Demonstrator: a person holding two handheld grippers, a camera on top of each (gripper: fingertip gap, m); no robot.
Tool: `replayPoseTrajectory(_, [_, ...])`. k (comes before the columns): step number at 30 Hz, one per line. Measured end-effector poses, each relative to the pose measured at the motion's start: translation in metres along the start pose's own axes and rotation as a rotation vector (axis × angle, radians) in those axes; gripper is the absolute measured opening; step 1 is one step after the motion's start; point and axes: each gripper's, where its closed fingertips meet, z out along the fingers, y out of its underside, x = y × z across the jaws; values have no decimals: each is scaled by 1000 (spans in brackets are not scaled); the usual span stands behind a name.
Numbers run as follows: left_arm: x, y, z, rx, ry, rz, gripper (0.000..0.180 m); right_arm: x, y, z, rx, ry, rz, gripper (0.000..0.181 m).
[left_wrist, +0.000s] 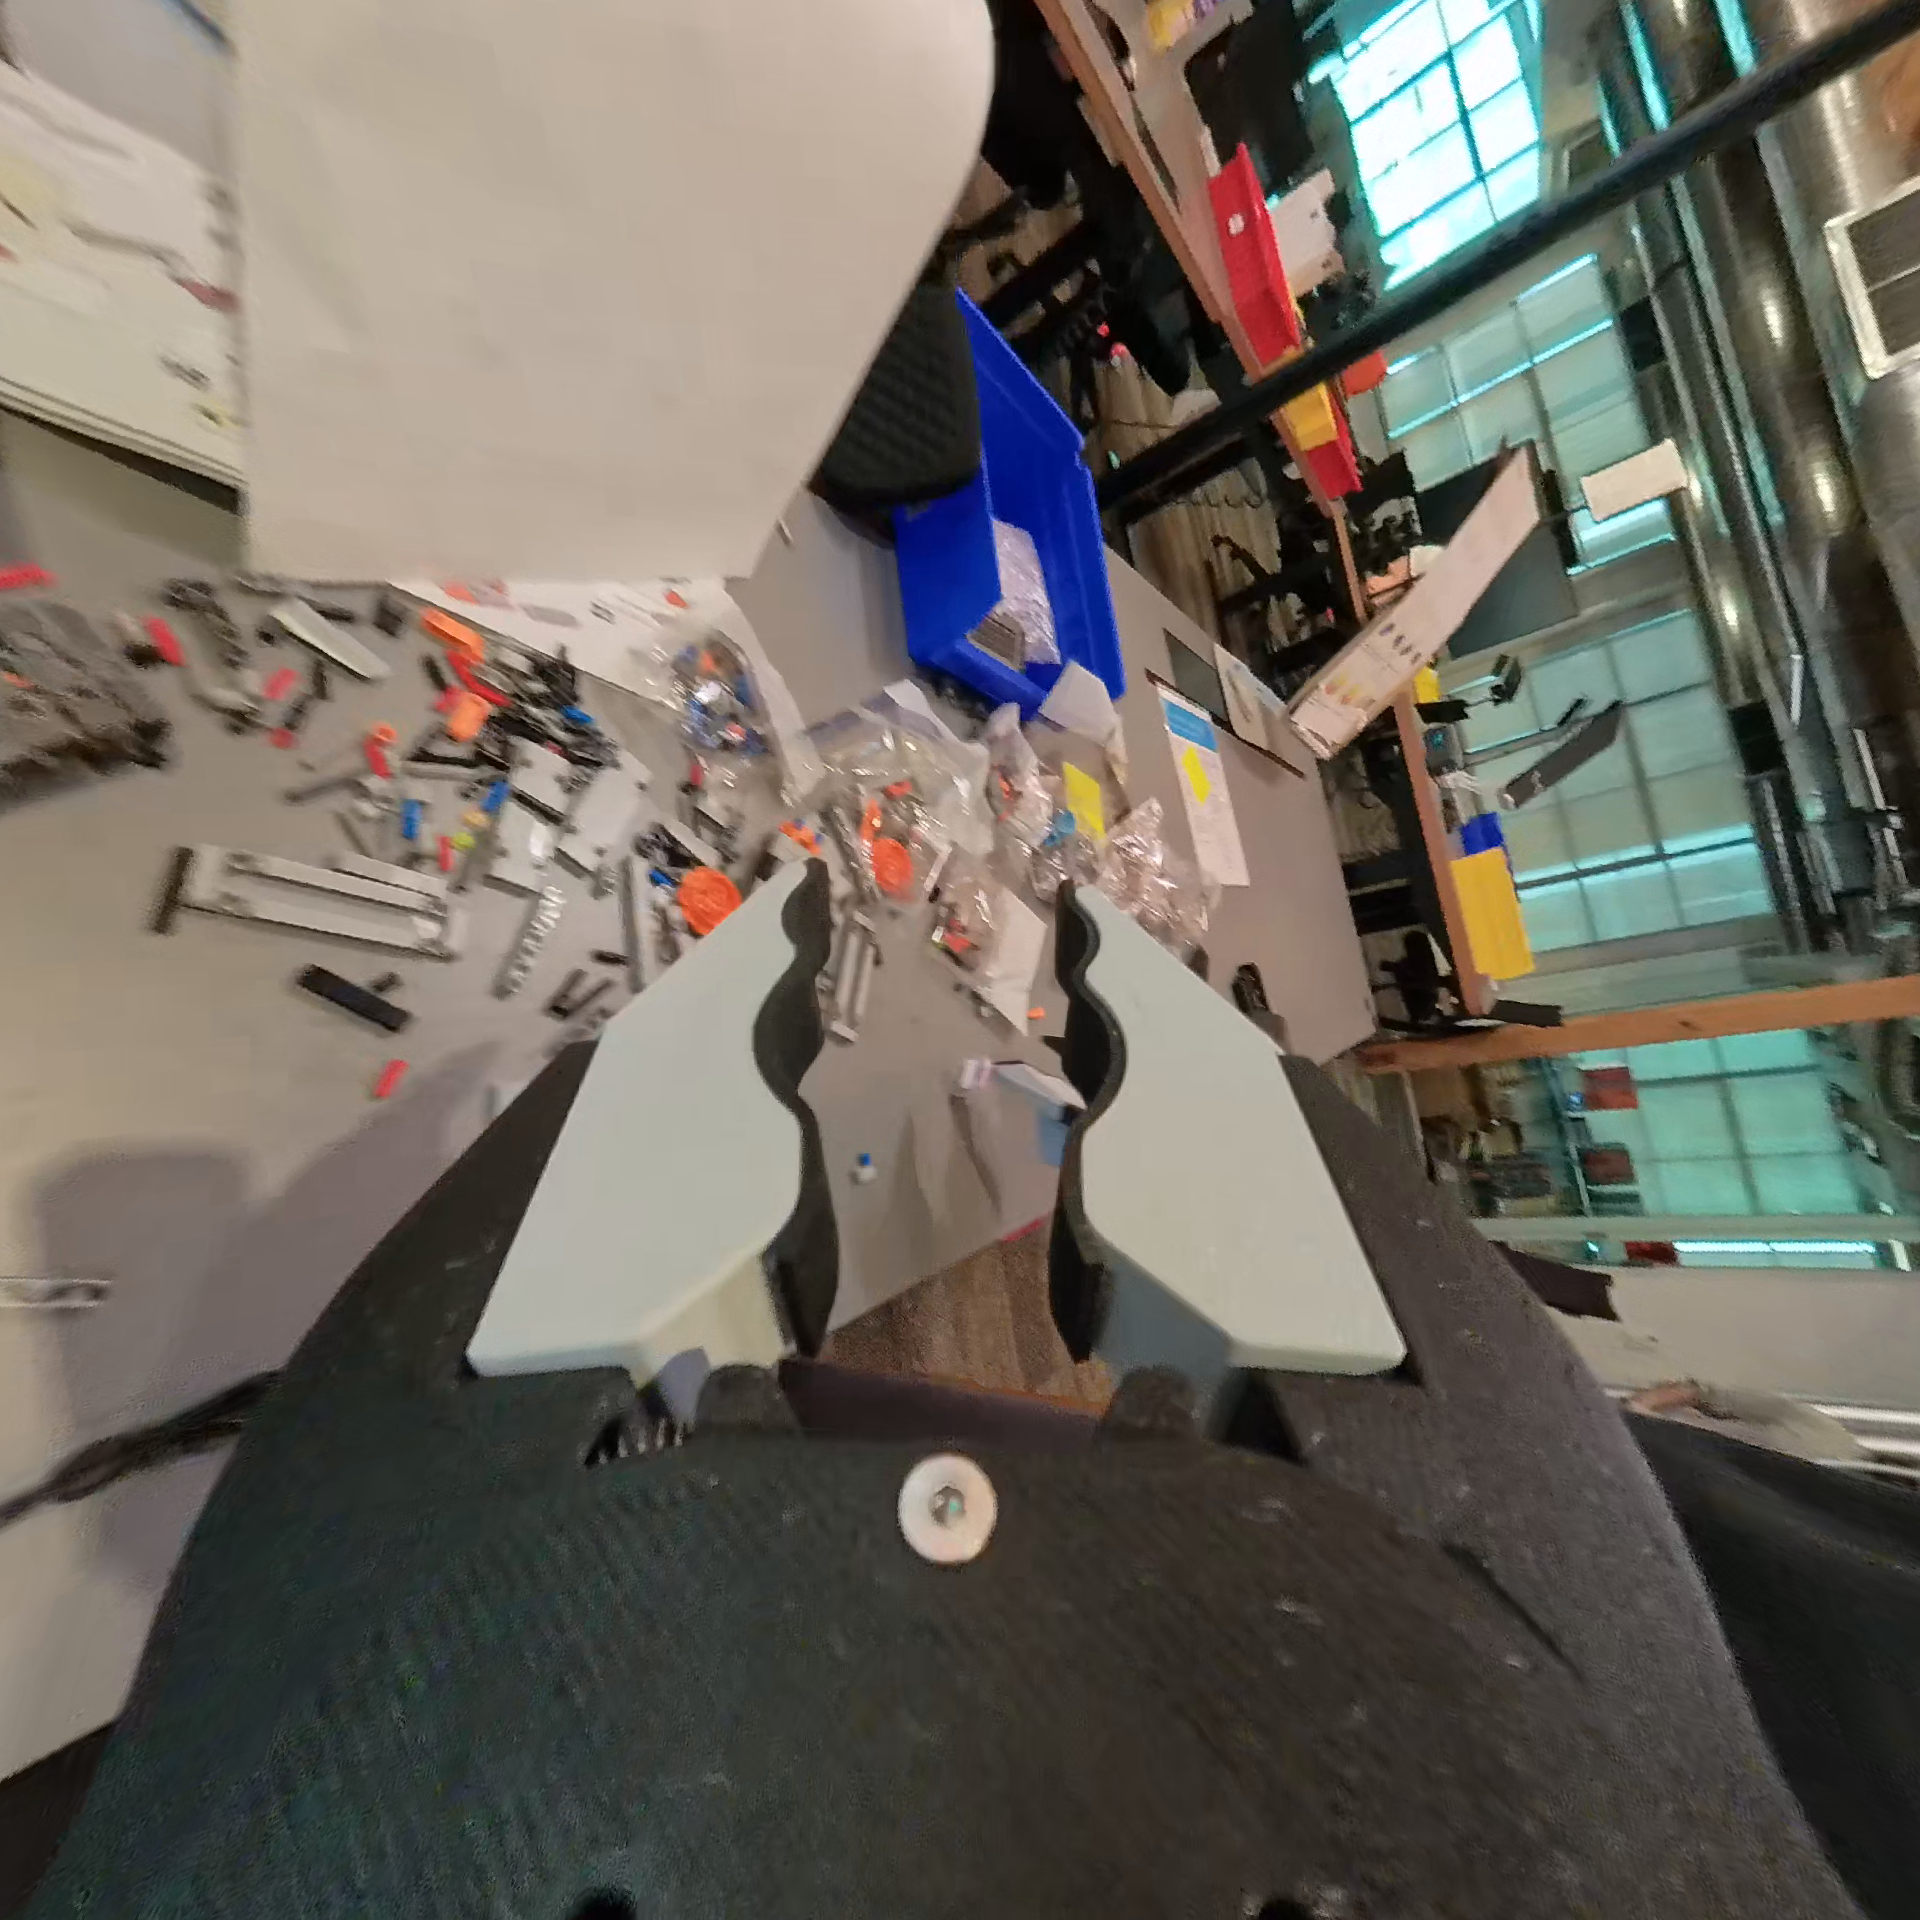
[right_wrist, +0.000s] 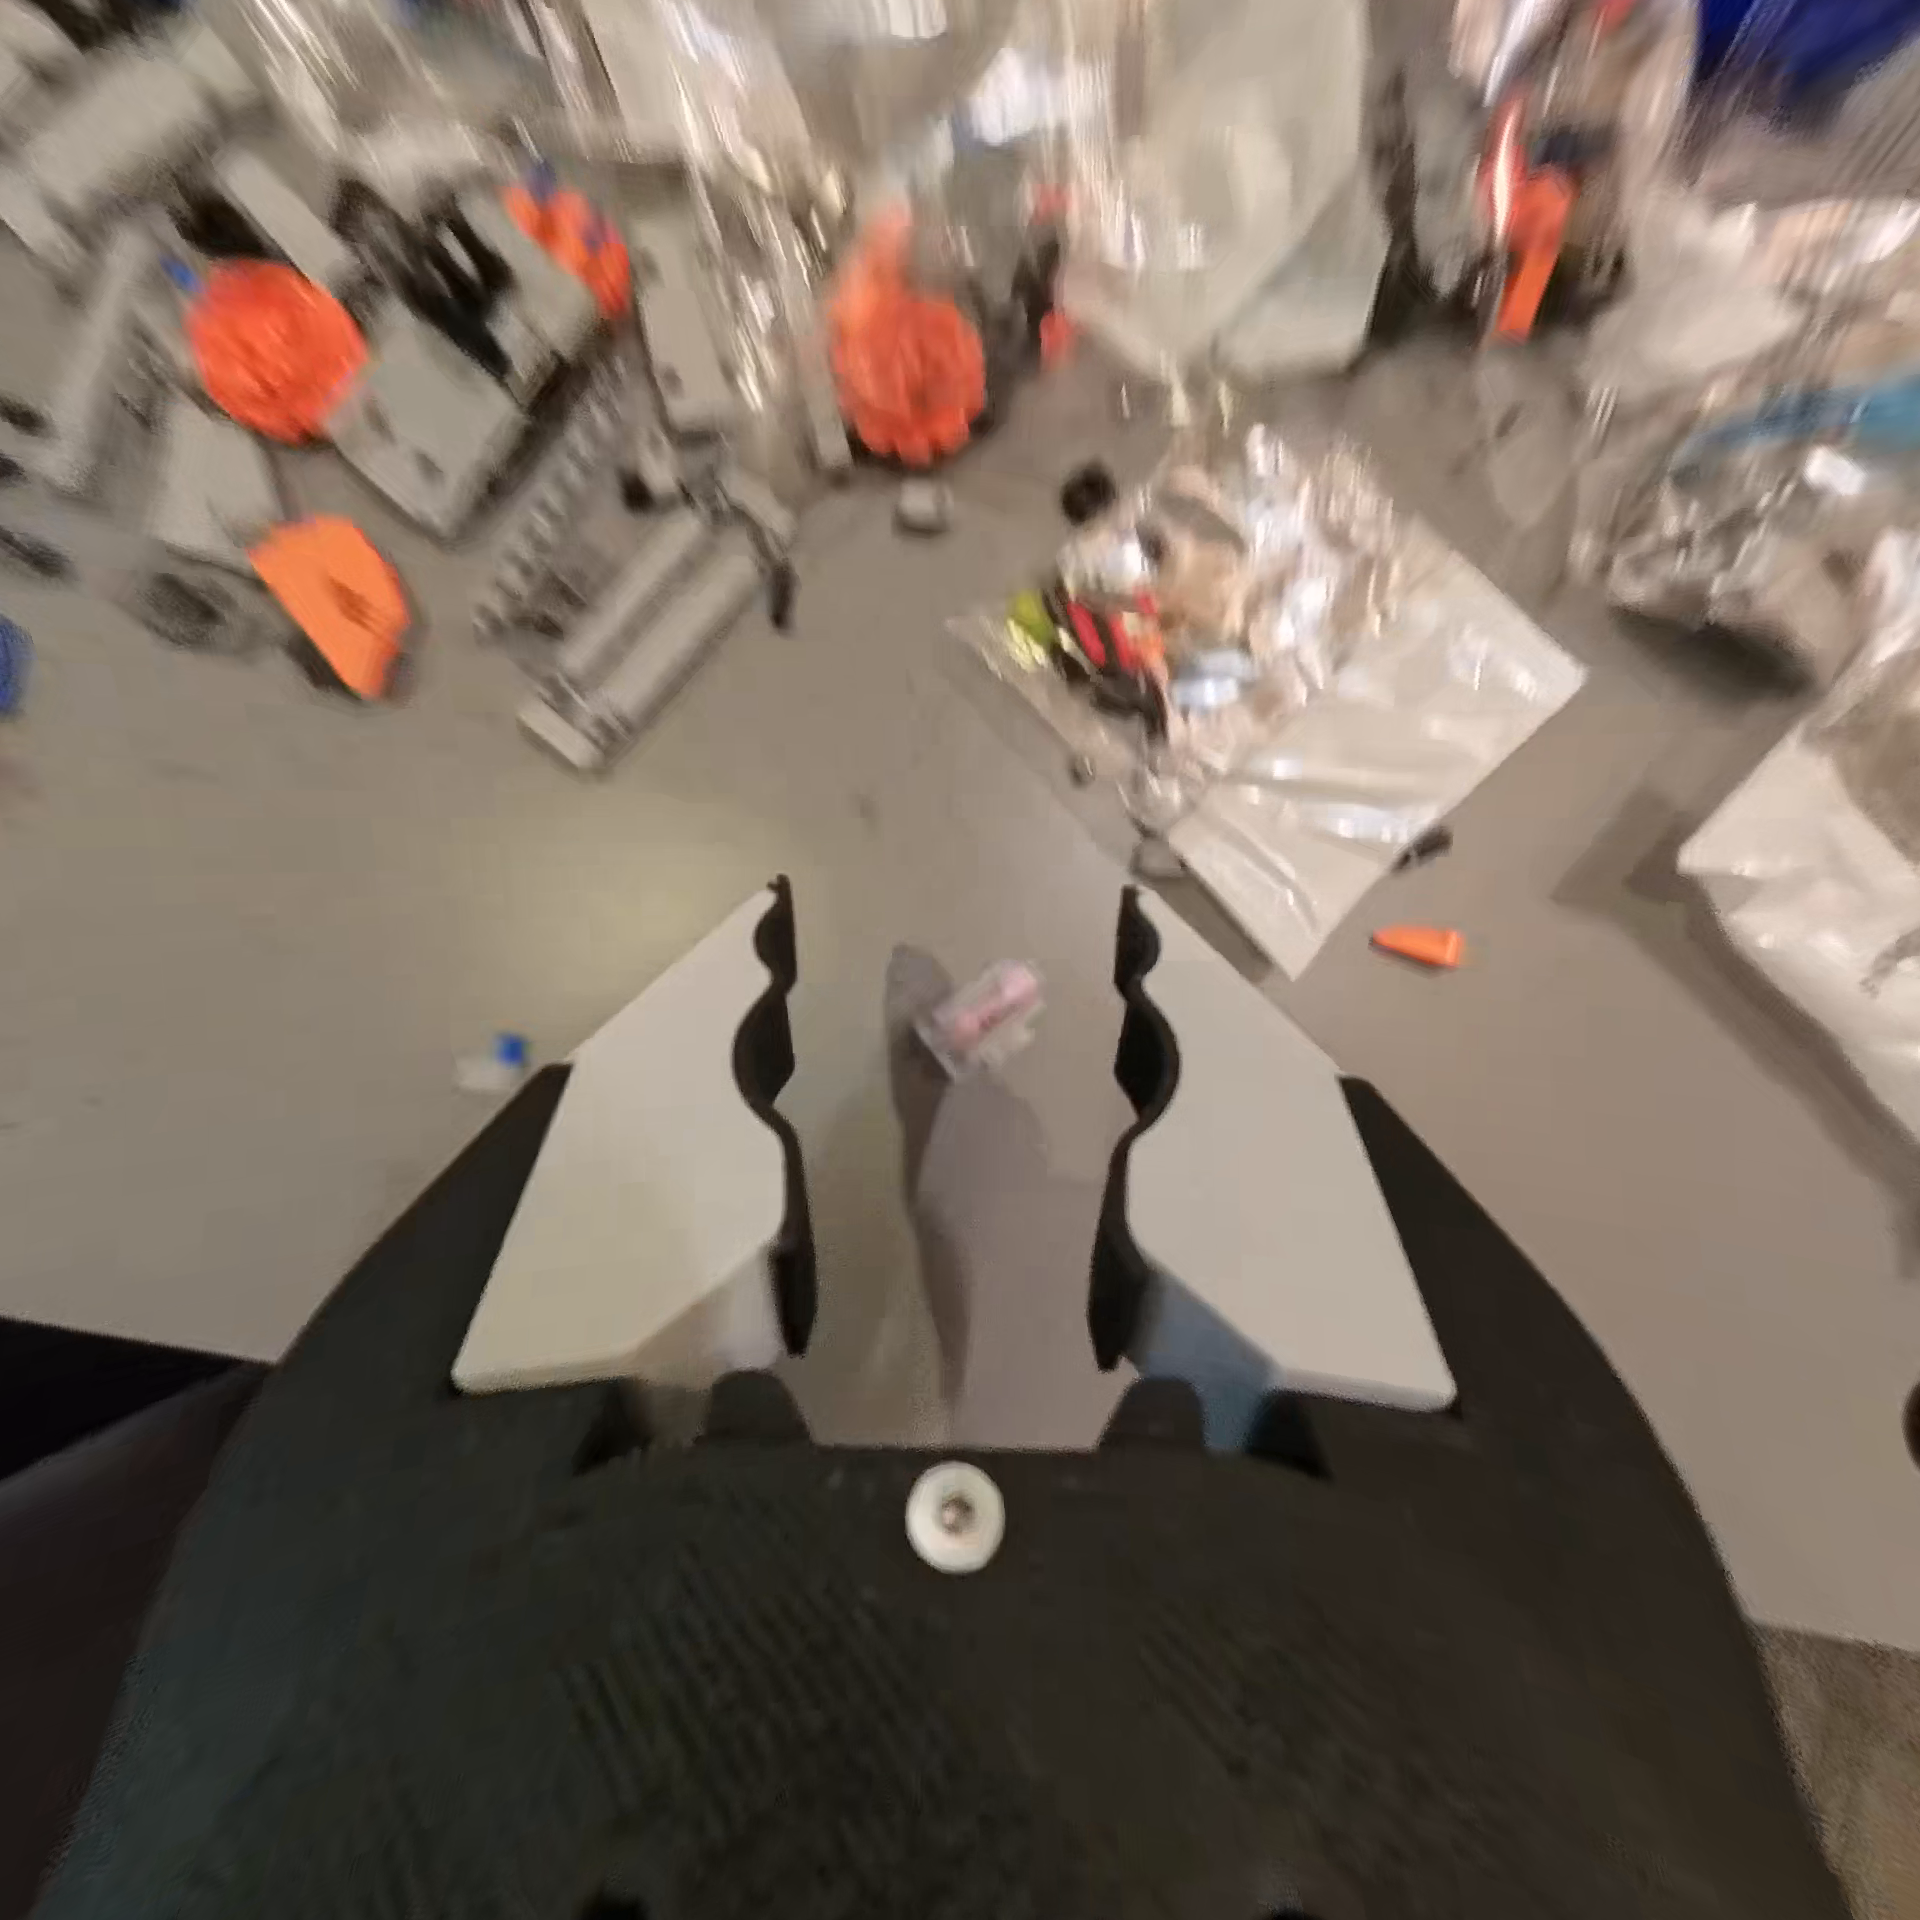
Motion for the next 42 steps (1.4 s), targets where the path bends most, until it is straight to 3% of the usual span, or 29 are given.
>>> replayPoseTrajectory(7, [-79,-86,-37,76,-66,77,44,-156,-142,-25,256,-219,-104,58])
replayPoseTrajectory(12, [-140,-166,-48,53,-22,175,44,-325,-240,-34,416,-419,-140,49])
replayPoseTrajectory(16, [-180,-217,-51,-36,9,313,44,-417,-306,-34,419,-529,54,46])
replayPoseTrajectory(22, [-262,-244,-45,-193,-79,545,53,-468,-375,8,377,-521,305,42])
replayPoseTrajectory(26, [-278,-231,-40,-269,-29,569,94,-461,-390,31,350,-435,384,48])
replayPoseTrajectory(29, [-264,-218,-37,-264,-18,668,102,-420,-382,32,389,-250,415,41])
replayPoseTrajectory(32, [-241,-208,-27,-262,32,734,107,-414,-361,47,348,-286,503,48])
replayPoseTrajectory(35, [-221,-193,-10,-310,65,806,113,-417,-344,71,285,-266,454,49])
replayPoseTrajectory(38, [-224,-181,8,-364,-5,865,113,-423,-334,92,212,-307,463,36])
replayPoseTrajectory(40, [-227,-184,13,-350,-58,883,111,-427,-333,96,191,-379,519,7])
replayPoseTrajectory(42, [-228,-185,11,-342,-70,866,105,-426,-339,91,220,-399,509,5])
